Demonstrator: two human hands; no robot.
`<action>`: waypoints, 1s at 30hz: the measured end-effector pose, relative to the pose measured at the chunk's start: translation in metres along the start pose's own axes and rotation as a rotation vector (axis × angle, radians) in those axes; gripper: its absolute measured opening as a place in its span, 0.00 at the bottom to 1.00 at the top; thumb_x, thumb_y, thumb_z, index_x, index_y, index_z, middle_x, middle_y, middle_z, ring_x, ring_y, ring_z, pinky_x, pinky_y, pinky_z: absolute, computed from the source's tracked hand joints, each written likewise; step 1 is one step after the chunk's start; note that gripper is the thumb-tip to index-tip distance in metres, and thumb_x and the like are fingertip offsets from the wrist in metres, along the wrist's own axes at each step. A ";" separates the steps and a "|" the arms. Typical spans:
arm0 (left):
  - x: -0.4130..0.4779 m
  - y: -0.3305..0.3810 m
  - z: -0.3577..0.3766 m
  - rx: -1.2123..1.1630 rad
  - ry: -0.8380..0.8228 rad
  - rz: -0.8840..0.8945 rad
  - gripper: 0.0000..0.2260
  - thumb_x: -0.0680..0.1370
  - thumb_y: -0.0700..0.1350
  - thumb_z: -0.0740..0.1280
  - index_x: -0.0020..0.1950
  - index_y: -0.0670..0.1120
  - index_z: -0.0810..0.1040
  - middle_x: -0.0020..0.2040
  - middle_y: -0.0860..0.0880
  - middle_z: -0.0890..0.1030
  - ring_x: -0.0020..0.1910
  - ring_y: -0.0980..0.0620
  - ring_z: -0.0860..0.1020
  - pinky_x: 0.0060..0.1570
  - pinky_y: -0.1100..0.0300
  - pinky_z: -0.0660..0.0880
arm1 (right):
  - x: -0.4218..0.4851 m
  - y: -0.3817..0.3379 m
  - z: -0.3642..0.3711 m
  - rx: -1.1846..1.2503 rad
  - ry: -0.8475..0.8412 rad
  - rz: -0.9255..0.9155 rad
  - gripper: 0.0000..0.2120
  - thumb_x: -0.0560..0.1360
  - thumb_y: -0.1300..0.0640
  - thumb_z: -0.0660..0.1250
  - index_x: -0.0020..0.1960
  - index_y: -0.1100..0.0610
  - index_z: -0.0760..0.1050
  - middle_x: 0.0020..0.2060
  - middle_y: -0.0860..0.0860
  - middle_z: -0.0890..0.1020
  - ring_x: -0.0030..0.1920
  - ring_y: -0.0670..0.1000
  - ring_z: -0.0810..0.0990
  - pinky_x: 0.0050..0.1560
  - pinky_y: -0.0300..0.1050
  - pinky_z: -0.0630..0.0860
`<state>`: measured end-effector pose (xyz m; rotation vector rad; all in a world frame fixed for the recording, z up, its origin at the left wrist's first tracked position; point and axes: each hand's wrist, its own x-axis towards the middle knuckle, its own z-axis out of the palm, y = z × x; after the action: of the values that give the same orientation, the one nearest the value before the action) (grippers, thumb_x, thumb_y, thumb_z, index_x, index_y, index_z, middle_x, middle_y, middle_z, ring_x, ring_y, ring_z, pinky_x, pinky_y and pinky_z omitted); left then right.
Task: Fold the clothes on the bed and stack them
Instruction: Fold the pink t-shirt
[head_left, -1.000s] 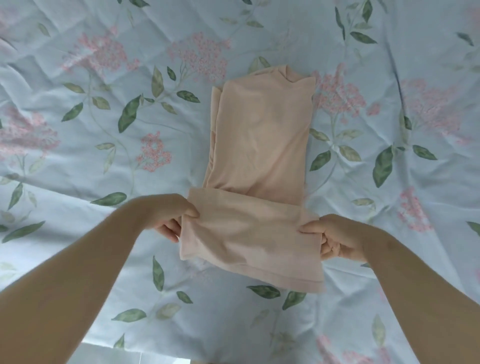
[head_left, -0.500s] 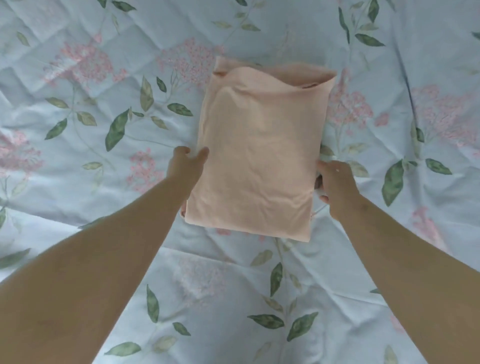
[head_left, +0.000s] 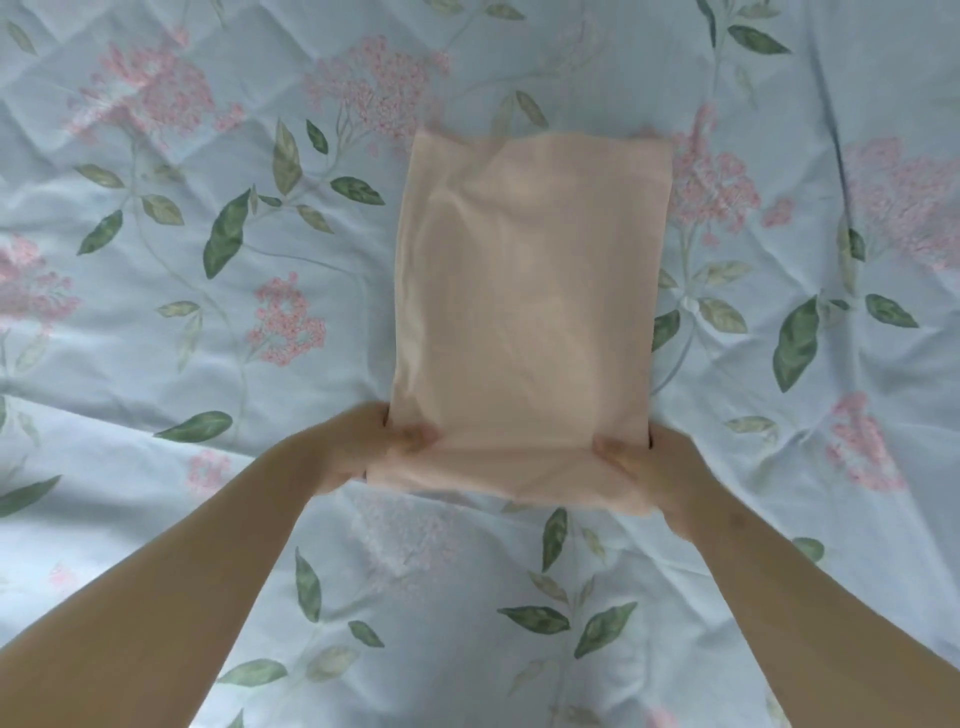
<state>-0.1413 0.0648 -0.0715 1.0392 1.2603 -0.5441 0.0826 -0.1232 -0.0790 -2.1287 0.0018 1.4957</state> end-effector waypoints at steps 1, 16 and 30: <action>-0.004 -0.008 0.005 0.134 -0.067 -0.086 0.22 0.69 0.52 0.73 0.60 0.45 0.75 0.54 0.45 0.81 0.53 0.44 0.79 0.51 0.54 0.76 | -0.008 0.014 -0.002 -0.035 -0.070 0.063 0.13 0.72 0.57 0.72 0.56 0.57 0.75 0.47 0.52 0.81 0.46 0.53 0.80 0.44 0.44 0.76; 0.013 0.026 0.019 -0.477 0.216 0.094 0.19 0.73 0.49 0.73 0.59 0.41 0.75 0.53 0.46 0.82 0.52 0.46 0.81 0.52 0.53 0.76 | 0.009 -0.028 0.007 0.562 0.000 -0.012 0.05 0.73 0.60 0.71 0.48 0.57 0.77 0.41 0.50 0.85 0.44 0.50 0.83 0.50 0.44 0.78; -0.137 0.040 0.011 -0.442 0.198 0.500 0.17 0.66 0.47 0.76 0.53 0.45 0.79 0.50 0.49 0.84 0.55 0.48 0.79 0.61 0.51 0.72 | -0.133 -0.064 -0.054 0.506 -0.129 -0.336 0.07 0.77 0.64 0.62 0.50 0.56 0.76 0.46 0.50 0.82 0.49 0.51 0.79 0.50 0.46 0.75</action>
<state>-0.1400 0.0470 0.0706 0.9922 1.1616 0.2195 0.0972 -0.1299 0.0773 -1.5428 -0.0207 1.2668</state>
